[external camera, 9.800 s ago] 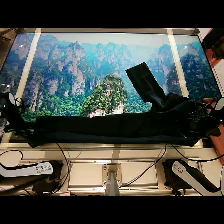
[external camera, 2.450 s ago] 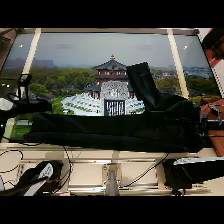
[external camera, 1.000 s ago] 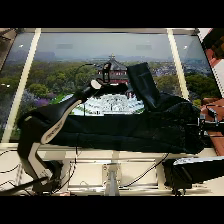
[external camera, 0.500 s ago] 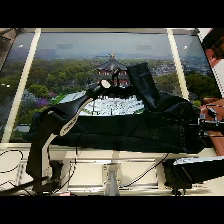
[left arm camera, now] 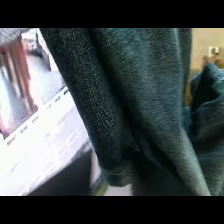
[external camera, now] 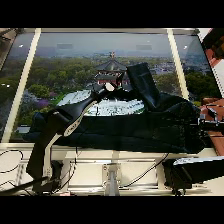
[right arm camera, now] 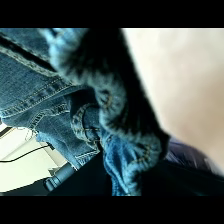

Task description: Fold the clothes and pants, and hang the long-sleeved shirts on hangers.

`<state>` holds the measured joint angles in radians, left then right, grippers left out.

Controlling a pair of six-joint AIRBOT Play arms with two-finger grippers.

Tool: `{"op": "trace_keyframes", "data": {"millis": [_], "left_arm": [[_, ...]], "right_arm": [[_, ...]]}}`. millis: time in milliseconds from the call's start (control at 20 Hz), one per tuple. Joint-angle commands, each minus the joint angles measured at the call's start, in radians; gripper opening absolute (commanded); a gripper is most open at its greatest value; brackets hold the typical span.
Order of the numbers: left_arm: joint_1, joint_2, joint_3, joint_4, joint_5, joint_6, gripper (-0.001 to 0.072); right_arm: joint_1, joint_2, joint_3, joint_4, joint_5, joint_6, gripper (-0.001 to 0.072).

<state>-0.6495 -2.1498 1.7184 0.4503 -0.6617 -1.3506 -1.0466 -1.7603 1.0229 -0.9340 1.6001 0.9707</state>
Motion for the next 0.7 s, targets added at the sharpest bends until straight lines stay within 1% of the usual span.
{"op": "trace_keyframes", "data": {"millis": [0, 50, 150, 400, 500, 650], "left_arm": [[-0.010, -0.003, 0.001, -0.018, 0.059, 0.004, 0.0106], [-0.010, -0.003, 0.001, -0.018, 0.077, 0.004, 0.0030], [0.000, -0.003, 0.011, -0.019, 0.102, 0.004, 0.0031], [0.077, 0.026, 0.072, -0.017, 0.100, 0.004, 0.0030], [0.119, 0.065, 0.072, -0.007, 0.093, 0.006, 0.0029], [0.174, 0.137, 0.072, 0.087, 0.064, 0.071, 0.0029]], "right_arm": [[0.000, 0.000, 0.000, 0.000, 0.000, 0.001, 0.0055], [0.000, 0.000, 0.000, 0.000, 0.001, 0.001, 0.0056], [0.000, 0.000, 0.000, 0.000, 0.001, 0.000, 0.0056], [0.000, 0.001, 0.000, 0.011, 0.001, -0.001, 0.0056], [0.000, 0.005, 0.000, 0.043, 0.006, -0.025, 0.0055], [0.000, 0.046, 0.000, 0.089, -0.014, -0.060, 0.0055]]}}
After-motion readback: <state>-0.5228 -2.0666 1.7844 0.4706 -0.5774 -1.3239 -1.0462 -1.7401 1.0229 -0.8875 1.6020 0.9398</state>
